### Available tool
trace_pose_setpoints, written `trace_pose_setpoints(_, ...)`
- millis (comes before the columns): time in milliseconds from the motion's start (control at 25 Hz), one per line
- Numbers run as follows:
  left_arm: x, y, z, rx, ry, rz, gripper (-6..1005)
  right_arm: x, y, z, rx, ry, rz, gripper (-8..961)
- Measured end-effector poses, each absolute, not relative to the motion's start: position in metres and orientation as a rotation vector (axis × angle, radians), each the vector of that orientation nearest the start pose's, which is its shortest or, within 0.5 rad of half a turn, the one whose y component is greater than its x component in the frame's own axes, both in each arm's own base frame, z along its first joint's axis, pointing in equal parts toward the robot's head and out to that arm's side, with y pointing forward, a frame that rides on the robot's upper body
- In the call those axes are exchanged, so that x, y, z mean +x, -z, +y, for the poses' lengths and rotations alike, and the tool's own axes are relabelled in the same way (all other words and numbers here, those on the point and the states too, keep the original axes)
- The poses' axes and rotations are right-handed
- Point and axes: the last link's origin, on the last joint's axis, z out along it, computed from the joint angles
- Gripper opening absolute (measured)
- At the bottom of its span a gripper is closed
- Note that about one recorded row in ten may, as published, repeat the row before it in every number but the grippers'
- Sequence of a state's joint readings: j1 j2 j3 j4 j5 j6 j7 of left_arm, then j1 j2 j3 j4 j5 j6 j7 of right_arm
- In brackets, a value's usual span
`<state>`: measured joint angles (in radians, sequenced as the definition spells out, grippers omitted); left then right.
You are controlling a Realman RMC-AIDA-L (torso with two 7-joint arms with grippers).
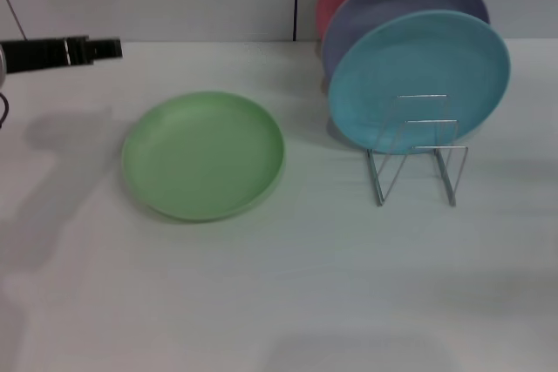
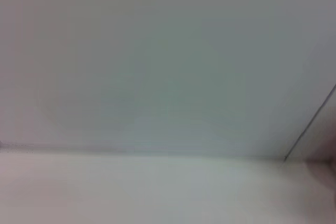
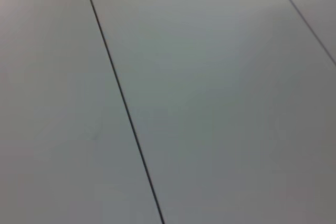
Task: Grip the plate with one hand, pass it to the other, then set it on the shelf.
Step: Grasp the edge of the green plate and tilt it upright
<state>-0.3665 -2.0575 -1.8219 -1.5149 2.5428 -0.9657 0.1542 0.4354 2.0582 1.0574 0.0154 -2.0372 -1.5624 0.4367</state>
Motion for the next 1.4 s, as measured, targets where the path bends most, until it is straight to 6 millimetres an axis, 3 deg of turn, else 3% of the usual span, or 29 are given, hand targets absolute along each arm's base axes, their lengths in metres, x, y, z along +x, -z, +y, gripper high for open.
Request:
trace_pose_setpoints(440, -0.229, -0.051, 0.406, -1.937, -0.015, -1.302, 827, 0.354, -0.089, 0.302, -1.033, -1.033, 0.477, 703)
trace_pose_setpoints(1400, -0.238, -0.021, 0.415, -1.98, -0.183, -1.339, 826, 0.352, -0.086, 0.302, -1.039, -1.036, 0.482, 704)
